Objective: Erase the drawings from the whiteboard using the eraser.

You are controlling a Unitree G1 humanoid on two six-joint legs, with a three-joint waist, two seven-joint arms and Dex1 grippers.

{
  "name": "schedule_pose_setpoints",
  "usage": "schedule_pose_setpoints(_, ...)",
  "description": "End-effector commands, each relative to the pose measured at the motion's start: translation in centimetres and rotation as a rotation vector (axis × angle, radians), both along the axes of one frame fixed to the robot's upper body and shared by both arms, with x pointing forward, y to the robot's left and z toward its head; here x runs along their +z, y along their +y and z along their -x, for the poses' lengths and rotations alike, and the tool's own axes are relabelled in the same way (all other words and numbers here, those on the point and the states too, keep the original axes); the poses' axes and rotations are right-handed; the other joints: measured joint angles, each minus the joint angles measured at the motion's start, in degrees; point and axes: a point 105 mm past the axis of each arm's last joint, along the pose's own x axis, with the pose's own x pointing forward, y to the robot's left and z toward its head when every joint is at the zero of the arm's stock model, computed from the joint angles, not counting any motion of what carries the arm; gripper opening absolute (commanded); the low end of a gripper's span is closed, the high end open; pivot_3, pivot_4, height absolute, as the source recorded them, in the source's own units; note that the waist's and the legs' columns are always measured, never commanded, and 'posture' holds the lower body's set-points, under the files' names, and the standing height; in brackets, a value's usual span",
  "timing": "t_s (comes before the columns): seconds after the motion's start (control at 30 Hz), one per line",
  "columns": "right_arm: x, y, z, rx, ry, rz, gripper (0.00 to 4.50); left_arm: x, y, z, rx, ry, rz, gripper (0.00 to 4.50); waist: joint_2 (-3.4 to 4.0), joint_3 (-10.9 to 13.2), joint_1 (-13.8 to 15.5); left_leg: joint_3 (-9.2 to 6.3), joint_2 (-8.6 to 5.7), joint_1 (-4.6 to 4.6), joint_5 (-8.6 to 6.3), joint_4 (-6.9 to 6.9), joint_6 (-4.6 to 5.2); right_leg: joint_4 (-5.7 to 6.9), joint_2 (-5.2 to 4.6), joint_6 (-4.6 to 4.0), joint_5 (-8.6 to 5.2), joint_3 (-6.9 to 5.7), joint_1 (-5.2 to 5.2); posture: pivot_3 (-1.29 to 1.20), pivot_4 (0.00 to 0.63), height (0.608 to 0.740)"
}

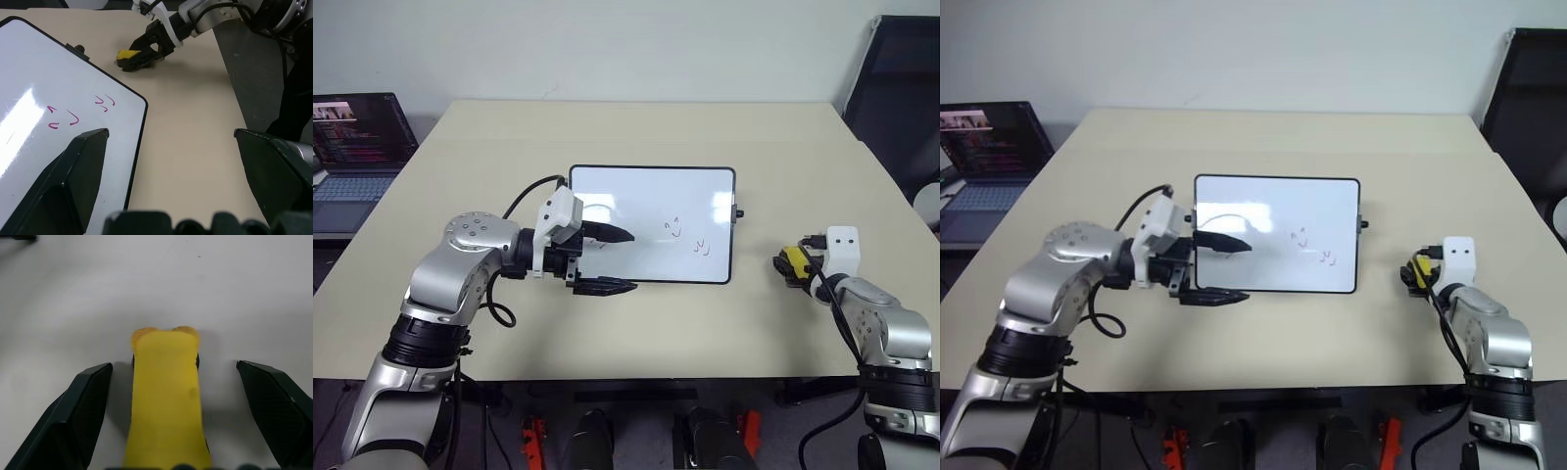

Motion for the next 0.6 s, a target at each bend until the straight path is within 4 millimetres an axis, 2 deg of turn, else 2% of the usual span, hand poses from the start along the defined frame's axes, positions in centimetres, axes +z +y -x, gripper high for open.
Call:
schedule_pose_setpoints(0.03, 1.92, 0.05, -0.11, -0.007, -0.100, -0.004, 4.23, 0.92, -0.11, 0.27, -0.015, -0.050, 0.002, 4.50, 0.00, 0.0, 0.0, 0.00, 0.00, 0.00, 0.00, 0.00, 0.00, 0.00, 0.00, 0.00, 0.00, 0.00, 0.00, 0.00, 0.150, 0.740)
schedule_pose_setpoints(0.27, 2.71, 0.11, -0.56, -0.023, -0.167, -0.012, 4.23, 0.92, -0.14, 0.16, -0.012, -0.054, 0.002, 4.50, 0.00, 0.0, 0.0, 0.00, 0.00, 0.00, 0.00, 0.00, 0.00, 0.00, 0.00, 0.00, 0.00, 0.00, 0.00, 0.00, 0.150, 0.740)
schedule_pose_setpoints(0.6, 2.29, 0.52, -0.39, 0.005, -0.148, 0.021, 4.23, 0.83, -0.15, 0.14, -0.006, -0.056, 0.002, 4.50, 0.00, 0.0, 0.0, 0.00, 0.00, 0.00, 0.00, 0.00, 0.00, 0.00, 0.00, 0.00, 0.00, 0.00, 0.00, 0.00, 0.150, 0.740)
